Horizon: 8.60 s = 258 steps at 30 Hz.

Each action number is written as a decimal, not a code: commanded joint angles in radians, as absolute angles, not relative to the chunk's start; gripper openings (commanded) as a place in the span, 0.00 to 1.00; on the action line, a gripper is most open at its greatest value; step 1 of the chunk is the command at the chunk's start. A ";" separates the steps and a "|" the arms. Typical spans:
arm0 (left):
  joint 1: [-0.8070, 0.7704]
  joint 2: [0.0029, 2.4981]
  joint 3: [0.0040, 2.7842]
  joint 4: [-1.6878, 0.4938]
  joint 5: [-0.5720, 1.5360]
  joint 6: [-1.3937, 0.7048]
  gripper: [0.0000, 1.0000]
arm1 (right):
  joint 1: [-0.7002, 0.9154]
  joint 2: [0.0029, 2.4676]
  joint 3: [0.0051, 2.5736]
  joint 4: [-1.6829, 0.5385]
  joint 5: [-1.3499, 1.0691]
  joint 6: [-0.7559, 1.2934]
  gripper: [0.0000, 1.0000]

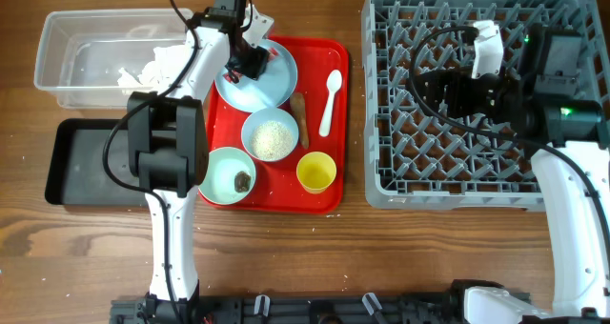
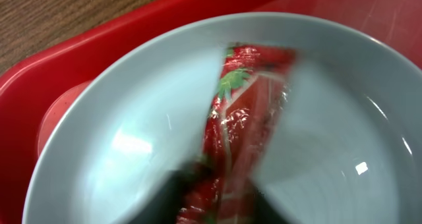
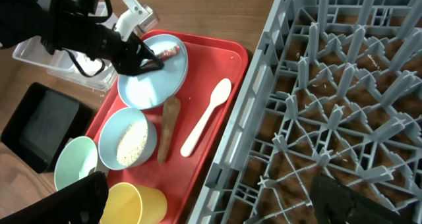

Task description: Sort waste into correct bins and load items into the dishwasher rack

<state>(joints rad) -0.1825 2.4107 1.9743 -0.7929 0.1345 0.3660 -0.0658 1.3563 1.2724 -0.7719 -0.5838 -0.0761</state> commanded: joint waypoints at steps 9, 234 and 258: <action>-0.151 2.108 2.096 -1.038 0.111 0.171 0.04 | -0.062 1.365 1.275 -0.771 -0.601 -0.067 1.00; 0.897 1.736 1.097 -0.896 1.462 -0.086 0.04 | -0.062 1.365 1.274 -0.833 -0.513 0.056 1.00; 0.893 1.736 1.097 -0.836 1.290 -0.222 0.04 | -0.062 1.365 1.274 -0.856 -0.513 0.052 1.00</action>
<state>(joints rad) 0.8928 1.7382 1.0985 -0.8700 1.2964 -0.2157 -0.0658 1.3579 1.2720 -0.8566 -0.5186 0.0483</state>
